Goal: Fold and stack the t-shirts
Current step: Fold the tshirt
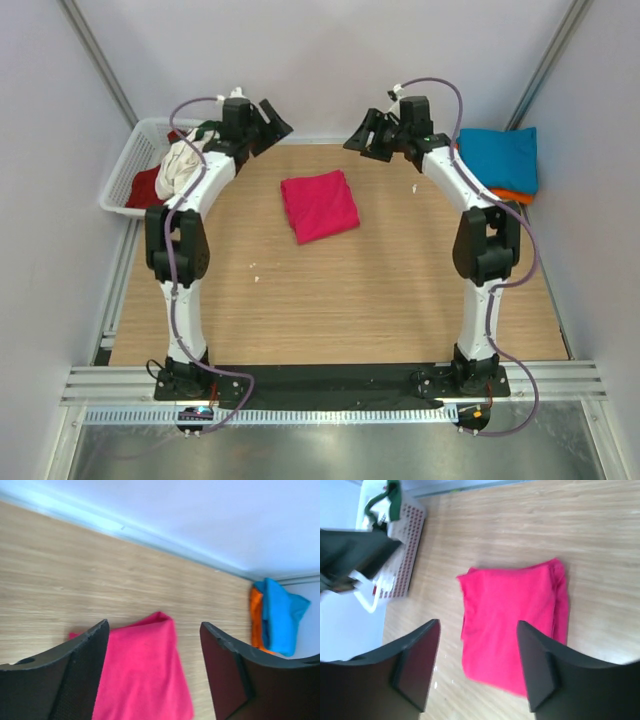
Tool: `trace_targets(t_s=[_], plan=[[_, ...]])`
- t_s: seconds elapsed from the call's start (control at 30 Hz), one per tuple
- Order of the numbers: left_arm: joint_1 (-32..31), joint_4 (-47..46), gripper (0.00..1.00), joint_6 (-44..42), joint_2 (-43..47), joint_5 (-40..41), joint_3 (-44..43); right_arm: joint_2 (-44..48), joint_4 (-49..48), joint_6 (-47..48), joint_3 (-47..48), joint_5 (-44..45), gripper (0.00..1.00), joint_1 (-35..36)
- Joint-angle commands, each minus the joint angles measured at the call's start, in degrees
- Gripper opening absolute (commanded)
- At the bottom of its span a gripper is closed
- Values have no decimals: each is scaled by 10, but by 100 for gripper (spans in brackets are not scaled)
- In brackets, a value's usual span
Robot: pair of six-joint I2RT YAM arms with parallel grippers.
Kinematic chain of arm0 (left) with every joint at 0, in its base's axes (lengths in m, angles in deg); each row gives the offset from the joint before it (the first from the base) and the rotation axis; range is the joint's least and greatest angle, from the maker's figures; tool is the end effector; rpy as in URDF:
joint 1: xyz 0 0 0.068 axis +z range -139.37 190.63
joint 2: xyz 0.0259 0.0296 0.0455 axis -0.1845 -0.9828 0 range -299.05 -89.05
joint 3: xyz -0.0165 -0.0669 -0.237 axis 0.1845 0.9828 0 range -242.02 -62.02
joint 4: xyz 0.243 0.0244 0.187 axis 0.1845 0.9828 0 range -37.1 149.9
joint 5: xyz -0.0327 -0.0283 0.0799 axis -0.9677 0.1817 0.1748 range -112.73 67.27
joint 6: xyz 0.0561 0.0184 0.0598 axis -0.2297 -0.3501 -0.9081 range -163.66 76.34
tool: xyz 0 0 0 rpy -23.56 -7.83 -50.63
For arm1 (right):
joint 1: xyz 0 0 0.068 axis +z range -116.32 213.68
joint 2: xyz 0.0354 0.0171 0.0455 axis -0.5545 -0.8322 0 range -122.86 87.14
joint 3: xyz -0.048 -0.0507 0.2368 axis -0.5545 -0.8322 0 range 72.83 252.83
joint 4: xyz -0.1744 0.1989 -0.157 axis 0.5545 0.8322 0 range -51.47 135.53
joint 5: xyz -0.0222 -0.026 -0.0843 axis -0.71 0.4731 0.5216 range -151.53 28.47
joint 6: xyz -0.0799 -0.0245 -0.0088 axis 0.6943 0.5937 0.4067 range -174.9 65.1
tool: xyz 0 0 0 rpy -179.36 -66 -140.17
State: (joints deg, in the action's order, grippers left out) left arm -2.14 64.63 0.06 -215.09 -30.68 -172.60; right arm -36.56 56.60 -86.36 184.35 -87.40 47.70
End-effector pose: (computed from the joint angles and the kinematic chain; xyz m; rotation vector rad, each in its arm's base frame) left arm 0.5723 -0.1402 0.2177 -0.4800 2.0715 -0.7438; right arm 0.5476 0.1698 0.2368 0.0459 2.1837 0.9397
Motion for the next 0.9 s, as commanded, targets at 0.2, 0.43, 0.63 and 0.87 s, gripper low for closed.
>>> trace_targets(t_s=[0.2,0.43,0.63,0.87], plan=[[-30,-43,15,78,69,2,68,89,-7,50,-194,9,33,20],[-30,-71,0,115,0,0,61,60,-3,60,-227,20,12,29],[-27,-72,0,120,-48,-1,51,61,8,69,-257,37,8,30],[-12,-72,0,120,-89,-10,35,74,7,80,-303,45,6,36]])
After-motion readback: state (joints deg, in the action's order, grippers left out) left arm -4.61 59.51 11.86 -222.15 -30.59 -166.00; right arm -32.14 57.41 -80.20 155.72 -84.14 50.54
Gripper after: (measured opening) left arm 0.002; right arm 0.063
